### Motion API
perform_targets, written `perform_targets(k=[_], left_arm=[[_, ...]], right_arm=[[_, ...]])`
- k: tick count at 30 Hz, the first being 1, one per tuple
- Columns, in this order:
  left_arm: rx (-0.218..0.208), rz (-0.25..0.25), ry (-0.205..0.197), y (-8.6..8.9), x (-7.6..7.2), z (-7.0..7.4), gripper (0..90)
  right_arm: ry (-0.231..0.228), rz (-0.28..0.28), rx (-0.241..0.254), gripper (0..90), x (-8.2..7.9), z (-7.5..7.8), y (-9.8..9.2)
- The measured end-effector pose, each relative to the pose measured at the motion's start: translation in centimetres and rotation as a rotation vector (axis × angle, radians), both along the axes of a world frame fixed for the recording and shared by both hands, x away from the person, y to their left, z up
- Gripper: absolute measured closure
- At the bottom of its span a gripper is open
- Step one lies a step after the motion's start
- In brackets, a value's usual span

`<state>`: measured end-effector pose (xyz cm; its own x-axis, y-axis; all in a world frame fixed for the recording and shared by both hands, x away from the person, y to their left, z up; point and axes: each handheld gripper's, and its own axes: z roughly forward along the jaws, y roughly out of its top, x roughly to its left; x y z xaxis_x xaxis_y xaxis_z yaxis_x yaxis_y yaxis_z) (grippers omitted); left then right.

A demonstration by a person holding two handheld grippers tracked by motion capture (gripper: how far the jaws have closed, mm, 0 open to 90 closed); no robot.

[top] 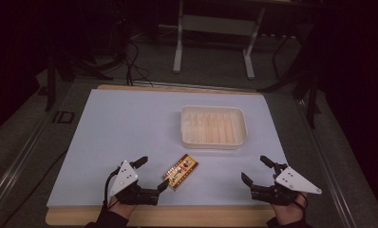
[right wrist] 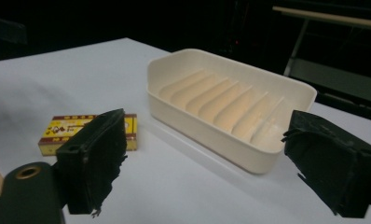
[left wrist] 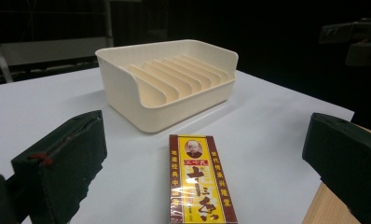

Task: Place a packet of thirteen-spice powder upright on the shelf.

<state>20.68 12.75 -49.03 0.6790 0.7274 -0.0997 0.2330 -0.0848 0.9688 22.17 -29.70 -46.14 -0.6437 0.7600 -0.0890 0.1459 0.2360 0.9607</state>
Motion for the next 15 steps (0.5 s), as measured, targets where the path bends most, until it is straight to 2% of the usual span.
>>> perform_targets(k=[9,13,15], left_arm=[[0.018,-0.016,-0.004,-0.22,-0.1,-0.01,0.6],[0.008,-0.021,0.009,-0.16,-0.11,0.18,0.6],[-0.003,-0.046,0.017,-0.13,-0.17,0.43,0.6]], right_arm=[[-0.03,0.014,0.045,12.9,-0.35,0.39,-0.19],[-0.033,0.029,0.075,12.9,-0.43,0.61,-0.42],[-0.045,0.032,0.087,12.9,-0.52,0.75,-0.48]])
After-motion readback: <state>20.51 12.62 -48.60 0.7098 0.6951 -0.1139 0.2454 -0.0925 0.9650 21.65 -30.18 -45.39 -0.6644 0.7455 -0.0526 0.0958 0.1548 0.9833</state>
